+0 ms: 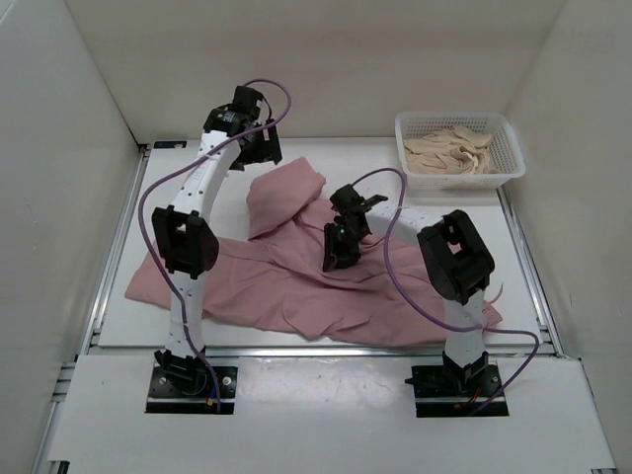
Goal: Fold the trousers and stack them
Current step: Flatten the trousers out
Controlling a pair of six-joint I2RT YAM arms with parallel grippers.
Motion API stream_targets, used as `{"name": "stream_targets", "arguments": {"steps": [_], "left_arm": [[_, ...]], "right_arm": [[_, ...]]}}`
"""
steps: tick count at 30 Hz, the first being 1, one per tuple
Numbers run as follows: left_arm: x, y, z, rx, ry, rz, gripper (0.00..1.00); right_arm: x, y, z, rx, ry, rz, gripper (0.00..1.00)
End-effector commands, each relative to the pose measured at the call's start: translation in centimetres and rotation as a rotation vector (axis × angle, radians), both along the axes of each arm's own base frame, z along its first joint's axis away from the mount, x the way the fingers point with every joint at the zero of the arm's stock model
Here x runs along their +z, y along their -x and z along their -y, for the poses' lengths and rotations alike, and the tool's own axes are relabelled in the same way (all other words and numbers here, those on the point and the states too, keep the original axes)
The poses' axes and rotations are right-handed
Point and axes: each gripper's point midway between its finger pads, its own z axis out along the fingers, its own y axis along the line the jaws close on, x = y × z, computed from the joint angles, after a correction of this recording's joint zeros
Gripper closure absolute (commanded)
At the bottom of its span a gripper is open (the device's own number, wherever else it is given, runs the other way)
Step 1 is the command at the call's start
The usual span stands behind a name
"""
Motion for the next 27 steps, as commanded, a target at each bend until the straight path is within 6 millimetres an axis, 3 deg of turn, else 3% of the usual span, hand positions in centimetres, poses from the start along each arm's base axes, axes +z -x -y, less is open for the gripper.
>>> {"name": "stream_targets", "arguments": {"steps": [1,2,3,4,5,6,8,9,11,12,13,14,16,17,21,23,26,27], "left_arm": [[2.1,1.5,1.7,-0.069,-0.062,0.031,0.0],[1.9,1.7,2.5,-0.098,-0.074,0.026,0.0],[2.4,2.1,4.2,-0.153,-0.082,0.043,0.0],[2.2,2.2,5.0,-0.175,-0.098,0.044,0.0],[1.6,2.5,5.8,-0.189,-0.111,0.032,0.0],[1.8,3.0,7.0,-0.218,-0.134,0.039,0.0],[1.1,3.1,7.5,-0.23,-0.14,0.024,0.0],[0.7,3.2,8.3,-0.223,-0.128,0.02,0.0],[0.4,3.2,9.3,-0.234,-0.113,0.024,0.0],[-0.4,3.0,9.2,-0.229,-0.126,0.013,0.0],[-0.1,2.7,10.0,-0.236,-0.124,0.037,0.0],[-1.2,2.7,11.0,-0.253,-0.13,0.024,0.0],[-1.8,2.1,11.5,-0.228,-0.174,0.047,0.0],[-3.6,1.6,11.4,-0.21,-0.199,0.026,0.0],[-7.2,1.1,11.4,-0.198,-0.234,-0.02,0.0],[-7.9,0.8,12.3,-0.23,-0.205,-0.021,0.0],[-7.0,0.1,13.6,-0.259,-0.151,0.015,0.12],[-6.1,-0.1,13.7,-0.257,-0.142,0.036,0.52]], "right_arm": [[-1.8,2.5,3.5,-0.016,0.189,-0.016,0.54],[-1.6,2.0,4.5,-0.031,0.238,0.017,0.51],[-0.2,1.3,4.6,-0.042,0.24,0.061,0.49],[0.5,1.0,5.0,-0.052,0.255,0.089,0.42],[1.4,0.6,5.4,-0.063,0.27,0.12,0.2],[3.6,-0.2,5.6,-0.09,0.26,0.18,0.13],[5.6,-1.3,6.8,-0.15,0.3,0.269,0.01],[8.0,-1.6,7.3,-0.183,0.289,0.322,0.01],[9.7,-1.8,8.8,-0.243,0.315,0.359,0.01],[11.6,-1.9,9.5,-0.295,0.304,0.411,0.01],[11.7,-1.4,10.2,-0.313,0.309,0.417,0.01],[13.3,-1.0,11.2,-0.351,0.29,0.445,0.01],[14.0,-0.6,13.2,-0.419,0.288,0.451,0.01],[14.6,0.1,14.1,-0.449,0.27,0.461,0.01],[15.3,2.0,17.2,-0.517,0.266,0.45,0.01],[15.8,2.5,18.2,-0.547,0.251,0.452,0.01],[15.9,2.7,19.3,-0.568,0.257,0.446,0.01],[15.7,2.8,19.6,-0.566,0.264,0.434,0.01]]}}
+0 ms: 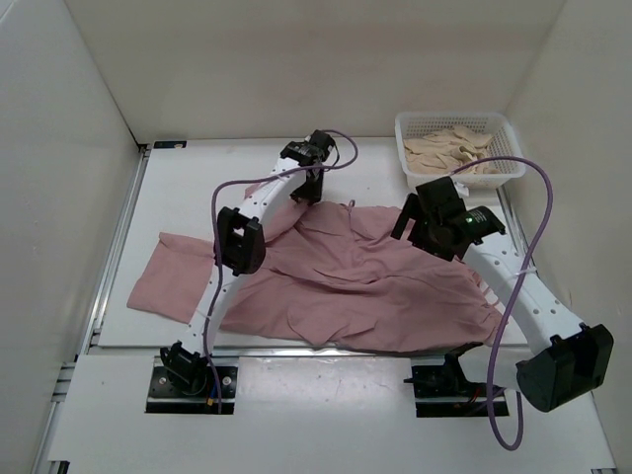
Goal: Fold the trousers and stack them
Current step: Flatten the trousers out
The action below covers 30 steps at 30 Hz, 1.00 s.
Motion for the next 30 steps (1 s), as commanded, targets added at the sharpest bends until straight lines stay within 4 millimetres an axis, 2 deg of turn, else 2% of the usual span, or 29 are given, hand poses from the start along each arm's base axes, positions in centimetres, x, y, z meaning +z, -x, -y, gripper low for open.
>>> {"name": "stream_targets", "arguments": {"steps": [1,2,3,4,5,6,7,8,9,10,11,12,13,14,15,16,17,19,22,23,25,26,27,28,29,30], "left_arm": [[7.4,-1.7,1.4,-0.019,0.096,0.167,0.72],[8.2,-2.4,0.0,0.014,0.084,0.194,0.89],[11.2,-2.5,-1.0,0.041,0.116,0.239,0.89],[12.4,-2.7,-2.2,0.061,0.124,0.258,0.89],[12.1,-2.9,-4.7,0.117,0.143,0.231,0.89],[13.0,-3.0,-6.2,0.137,0.162,0.238,0.89],[16.2,-2.7,-8.0,0.165,0.207,0.283,0.89],[15.4,-2.7,-11.5,0.229,0.22,0.25,0.89],[15.7,-2.4,-13.5,0.26,0.224,0.243,0.89],[17.8,-1.4,-15.6,0.297,0.245,0.27,0.89],[15.6,-0.2,-19.6,0.374,0.21,0.208,0.89],[15.2,0.6,-21.4,0.425,0.211,0.2,0.89],[16.3,1.8,-23.4,0.476,0.206,0.227,0.75],[15.3,2.7,-25.3,0.533,0.195,0.21,0.57],[12.5,4.7,-28.5,0.641,0.181,0.138,0.46],[12.3,5.8,-29.6,0.684,0.196,0.126,0.13],[11.4,6.7,-30.6,0.726,0.205,0.103,0.03],[10.9,8.6,-32.6,0.813,0.232,0.092,0.0],[12.9,9.0,-33.2,0.847,0.243,0.156,0.0],[14.4,9.4,-33.4,0.864,0.246,0.201,0.0],[15.8,9.2,-32.1,0.836,0.246,0.24,0.0],[16.0,8.9,-31.4,0.802,0.251,0.245,0.09],[16.1,8.6,-30.4,0.756,0.264,0.243,0.26],[15.6,8.1,-28.4,0.682,0.291,0.211,0.6],[14.0,7.7,-27.5,0.664,0.298,0.163,0.67],[12.9,7.7,-26.7,0.656,0.305,0.129,0.68]], "right_arm": [[0.0,0.6,1.3,-0.032,0.009,-0.014,0.01],[0.0,0.6,1.4,-0.022,0.016,-0.013,0.01],[0.0,0.6,1.4,-0.022,0.016,-0.013,0.01],[0.4,0.5,1.3,-0.022,0.012,-0.004,0.01],[0.4,0.5,1.1,-0.017,0.005,-0.007,0.01],[0.4,0.5,1.2,-0.009,0.011,-0.007,0.02],[0.4,0.5,1.2,-0.009,0.011,-0.007,0.02],[0.4,0.6,1.0,-0.003,0.004,-0.01,0.02],[0.4,0.6,1.0,-0.003,0.004,-0.01,0.02],[0.3,0.7,0.8,0.003,-0.004,-0.013,0.02],[0.3,0.7,0.8,0.003,-0.004,-0.013,0.02],[0.3,0.7,0.8,0.003,-0.004,-0.013,0.02],[0.1,0.9,1.0,0.01,0.003,-0.016,0.02],[0.1,0.9,1.0,0.01,0.003,-0.016,0.02],[-0.3,1.1,1.2,0.006,0.0,-0.029,0.02],[-0.3,1.1,1.2,0.006,0.0,-0.029,0.02],[-0.6,1.3,1.2,0.006,0.004,-0.038,0.02],[-0.5,1.6,1.2,0.011,-0.007,-0.033,0.02],[-0.6,2.2,1.3,0.024,-0.011,-0.03,0.02],[-0.6,2.2,1.3,0.024,-0.011,-0.03,0.02],[-0.4,2.5,1.5,0.031,-0.01,-0.018,0.02],[-0.4,2.5,1.5,0.031,-0.01,-0.018,0.02],[-0.6,2.7,1.6,0.031,-0.01,-0.02,0.02],[-0.6,2.7,1.7,0.025,-0.02,-0.024,0.02],[-0.9,2.6,1.8,0.028,-0.023,-0.028,0.02],[-0.7,2.1,1.7,0.021,-0.049,-0.015,0.02]]}}
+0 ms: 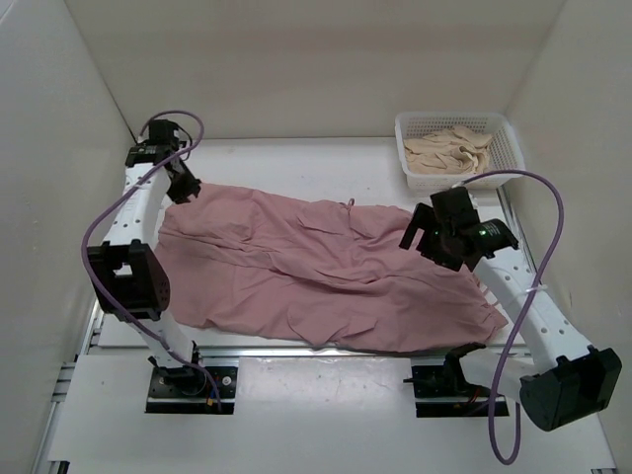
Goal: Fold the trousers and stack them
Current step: Flatten the trousers out
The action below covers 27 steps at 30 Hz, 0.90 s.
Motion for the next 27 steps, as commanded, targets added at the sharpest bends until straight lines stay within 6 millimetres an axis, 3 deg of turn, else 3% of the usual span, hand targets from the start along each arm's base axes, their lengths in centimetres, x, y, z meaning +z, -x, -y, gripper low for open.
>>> {"name": "stream_targets", "arguments": {"steps": [1,2,3,4,5,6,7,8,9,12,15,20,24,27], "left_arm": [[0.1,-1.1,4.5,-0.09,0.099,0.036,0.66],[-1.6,-0.5,5.3,-0.095,0.126,-0.011,0.62],[-2.9,-1.0,6.1,-0.104,0.15,-0.021,0.58],[-3.8,-1.0,6.9,-0.123,0.168,-0.037,0.53],[-4.7,-0.9,8.4,-0.153,0.202,-0.055,0.47],[-6.7,-0.9,9.0,-0.162,0.204,-0.106,0.34],[-7.2,-1.2,9.6,-0.191,0.205,-0.118,0.28],[-7.5,-1.6,10.5,-0.231,0.225,-0.125,0.25],[-9.6,-1.4,11.0,-0.236,0.226,-0.178,0.24],[-11.7,-1.8,11.0,-0.231,0.228,-0.221,0.24],[-13.9,-1.8,8.7,-0.181,0.207,-0.267,0.25],[-15.4,-2.0,4.6,-0.134,0.193,-0.294,0.26],[-15.6,-2.7,1.7,-0.101,0.208,-0.289,0.26],[-14.4,-4.3,0.1,-0.107,0.211,-0.246,0.26]], "right_arm": [[-0.2,-1.1,1.3,-0.056,-0.074,0.014,0.05],[-0.6,-1.5,-0.4,-0.013,-0.197,-0.022,0.07],[-0.6,-3.4,-0.8,-0.007,-0.257,0.029,0.08],[-0.5,-4.8,-0.1,-0.042,-0.284,0.049,0.11],[-2.2,-5.9,0.2,-0.063,-0.277,0.011,0.13],[-2.1,-7.4,1.2,-0.086,-0.237,0.026,0.14],[-2.6,-8.5,2.3,-0.115,-0.216,0.014,0.18],[-4.6,-9.4,2.8,-0.137,-0.207,-0.05,0.19],[-5.1,-10.0,2.8,-0.14,-0.226,-0.072,0.21],[-7.1,-12.4,1.7,-0.143,-0.304,-0.102,0.29],[-10.2,-12.7,1.9,-0.16,-0.287,-0.18,0.34],[-15.8,-11.6,5.1,-0.322,-0.282,-0.314,0.41],[-15.7,-12.2,6.8,-0.358,-0.212,-0.303,0.43],[-13.6,-14.0,7.3,-0.349,-0.188,-0.271,0.43]]}}
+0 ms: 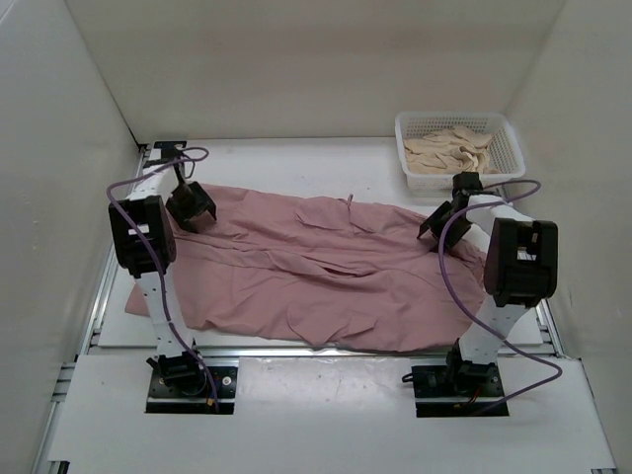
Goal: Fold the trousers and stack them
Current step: Flatten the trousers out
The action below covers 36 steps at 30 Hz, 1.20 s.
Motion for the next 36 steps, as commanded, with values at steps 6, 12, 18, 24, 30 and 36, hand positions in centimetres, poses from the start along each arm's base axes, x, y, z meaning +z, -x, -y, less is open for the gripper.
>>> {"name": "stream_targets", "arguments": {"steps": [6,12,18,24,30,36], "left_arm": [[4.2,-5.3,-2.7,-0.052,-0.01,0.101,0.27],[11.0,-4.7,0.4,-0.124,-0.043,0.213,0.27],[8.4,0.8,3.3,-0.184,-0.061,0.136,0.26],[3.3,2.3,3.6,-0.192,-0.084,0.011,0.26],[2.7,-1.2,4.4,-0.196,-0.064,0.045,0.26],[1.1,-4.2,4.2,-0.19,-0.043,0.013,0.26]], "right_arm": [[6.5,-3.9,0.0,0.111,0.061,0.147,0.32],[11.1,-0.3,0.1,0.184,0.12,0.215,0.13],[7.6,5.9,2.3,-0.025,0.021,0.127,0.58],[4.5,5.2,4.6,-0.109,0.069,0.015,0.54],[0.3,1.9,5.6,-0.23,0.067,-0.153,0.66],[-0.9,-0.5,6.1,-0.261,0.068,-0.191,0.67]]}}
